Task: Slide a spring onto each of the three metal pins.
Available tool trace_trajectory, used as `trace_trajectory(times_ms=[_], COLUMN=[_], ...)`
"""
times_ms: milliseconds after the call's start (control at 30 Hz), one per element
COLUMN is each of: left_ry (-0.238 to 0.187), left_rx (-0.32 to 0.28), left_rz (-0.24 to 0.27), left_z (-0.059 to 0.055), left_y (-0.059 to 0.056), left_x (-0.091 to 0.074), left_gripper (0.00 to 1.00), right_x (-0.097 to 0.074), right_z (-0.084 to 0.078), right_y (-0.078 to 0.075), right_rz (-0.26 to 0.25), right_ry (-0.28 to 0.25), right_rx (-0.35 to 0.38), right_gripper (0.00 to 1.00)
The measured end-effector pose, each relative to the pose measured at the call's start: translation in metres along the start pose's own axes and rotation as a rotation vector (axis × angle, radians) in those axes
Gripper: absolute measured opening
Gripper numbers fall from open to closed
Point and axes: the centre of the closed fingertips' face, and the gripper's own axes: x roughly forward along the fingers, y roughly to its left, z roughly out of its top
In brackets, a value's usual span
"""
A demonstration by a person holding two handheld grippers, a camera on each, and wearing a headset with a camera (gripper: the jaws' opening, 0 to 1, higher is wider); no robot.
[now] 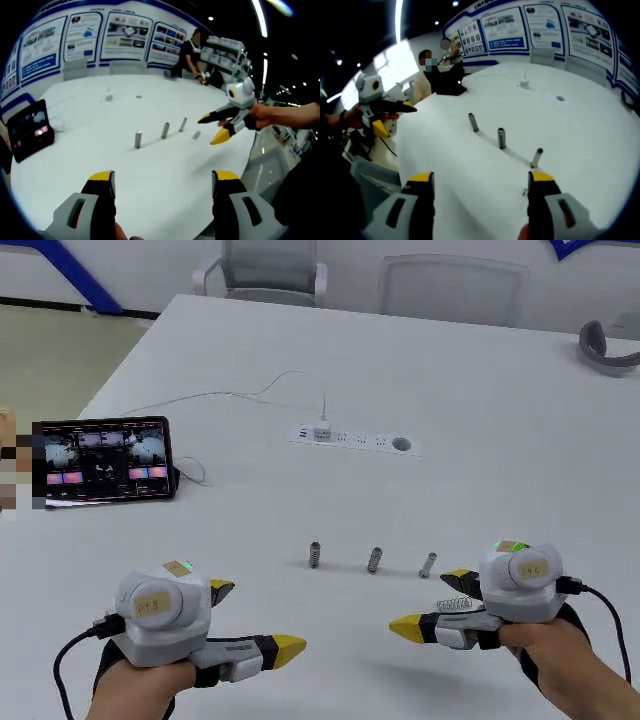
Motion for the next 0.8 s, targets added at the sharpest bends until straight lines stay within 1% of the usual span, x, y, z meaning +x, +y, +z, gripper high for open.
trace_trajectory(times_ms=[233, 367, 500, 633, 800], left_ry=[0.003, 0.003, 0.003, 0.006, 0.013], left_rx=[0.011, 0.016, 0.017, 0.020, 0.029], left_rz=[-0.015, -0.023, -0.028, -0.036, -0.047], left_z=[0.003, 0.006, 0.006, 0.007, 0.007], left_y=[-0.003, -0.005, -0.007, -0.009, -0.011], left_x=[0.006, 0.008, 0.010, 0.013, 0.018], left_gripper=[0.81, 0.81, 0.81, 0.81, 0.81], right_x=[-0.010, -0.017, -0.022, -0.029, -0.037], right_z=[-0.010, -0.012, -0.015, -0.016, -0.018], right_y=[0.001, 0.001, 0.001, -0.001, -0.002], right_rz=[-0.020, -0.034, -0.047, -0.065, -0.071], right_ry=[-0.011, -0.043, -0.047, -0.065, -0.076], right_rx=[0.033, 0.060, 0.066, 0.080, 0.081], right_gripper=[0.79, 0.80, 0.81, 0.81, 0.83])
